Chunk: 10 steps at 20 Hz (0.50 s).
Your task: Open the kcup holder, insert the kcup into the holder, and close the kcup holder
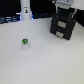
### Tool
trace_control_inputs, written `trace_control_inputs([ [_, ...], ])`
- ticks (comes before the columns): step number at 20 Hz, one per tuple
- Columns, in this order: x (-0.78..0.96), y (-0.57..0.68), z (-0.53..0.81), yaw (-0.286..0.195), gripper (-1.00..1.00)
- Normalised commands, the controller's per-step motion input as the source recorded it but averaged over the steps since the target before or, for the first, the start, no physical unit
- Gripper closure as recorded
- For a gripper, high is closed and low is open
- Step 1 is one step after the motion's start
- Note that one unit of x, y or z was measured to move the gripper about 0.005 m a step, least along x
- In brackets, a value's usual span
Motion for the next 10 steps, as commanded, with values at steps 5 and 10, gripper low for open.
trace_control_inputs([
  [5, -0.32, 0.11, -0.33, -0.028, -1.0],
  [10, -0.4, 0.0, -0.34, -0.049, -1.0],
])
